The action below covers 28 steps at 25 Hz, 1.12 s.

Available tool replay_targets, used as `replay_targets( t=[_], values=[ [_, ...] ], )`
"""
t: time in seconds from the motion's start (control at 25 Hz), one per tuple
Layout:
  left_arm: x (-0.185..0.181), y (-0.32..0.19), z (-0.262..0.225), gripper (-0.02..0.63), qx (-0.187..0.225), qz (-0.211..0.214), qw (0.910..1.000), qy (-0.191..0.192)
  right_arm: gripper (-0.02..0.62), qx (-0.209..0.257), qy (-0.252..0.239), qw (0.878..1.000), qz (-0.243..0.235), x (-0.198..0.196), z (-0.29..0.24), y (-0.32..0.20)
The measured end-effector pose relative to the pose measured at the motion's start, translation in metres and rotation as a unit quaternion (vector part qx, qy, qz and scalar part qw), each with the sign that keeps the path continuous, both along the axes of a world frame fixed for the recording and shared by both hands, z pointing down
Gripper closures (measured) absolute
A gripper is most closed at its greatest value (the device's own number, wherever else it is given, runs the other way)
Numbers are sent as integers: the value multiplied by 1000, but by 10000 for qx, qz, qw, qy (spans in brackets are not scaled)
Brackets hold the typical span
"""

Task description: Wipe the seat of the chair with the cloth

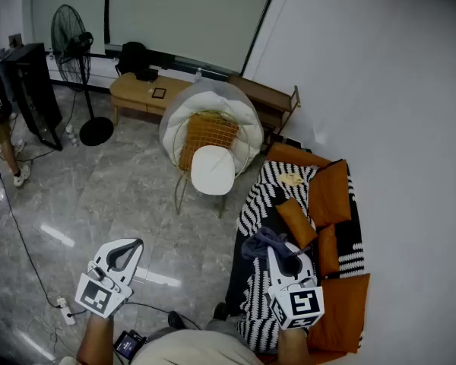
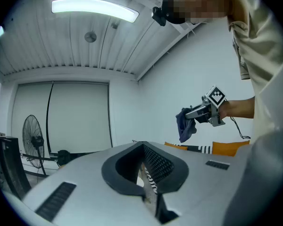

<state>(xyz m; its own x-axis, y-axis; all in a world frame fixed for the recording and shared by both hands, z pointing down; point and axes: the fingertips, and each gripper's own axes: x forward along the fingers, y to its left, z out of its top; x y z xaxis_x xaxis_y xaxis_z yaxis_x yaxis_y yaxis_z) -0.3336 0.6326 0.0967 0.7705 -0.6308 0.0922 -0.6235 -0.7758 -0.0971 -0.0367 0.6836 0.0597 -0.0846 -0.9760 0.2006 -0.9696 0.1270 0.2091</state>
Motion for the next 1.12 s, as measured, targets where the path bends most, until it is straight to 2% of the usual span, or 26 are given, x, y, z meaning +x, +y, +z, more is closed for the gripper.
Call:
replay_targets(
  t=[0.44,0.68,0.96,1.12],
  values=[
    [2,0,1,591,-14,-25,10000,37,518,-27,-37,10000,8,1,3,0],
    [10,-6,4,591,-37,7,10000,39,509,10,-300,9995,-5,5,5,-5],
    [37,-31,20,591,-251,28,9996,-89,508,-149,-497,9986,50,37,24,-39],
    [59,-53,21,591,-324,-131,9991,-255,508,-215,-675,9975,-88,63,33,-74]
  ],
)
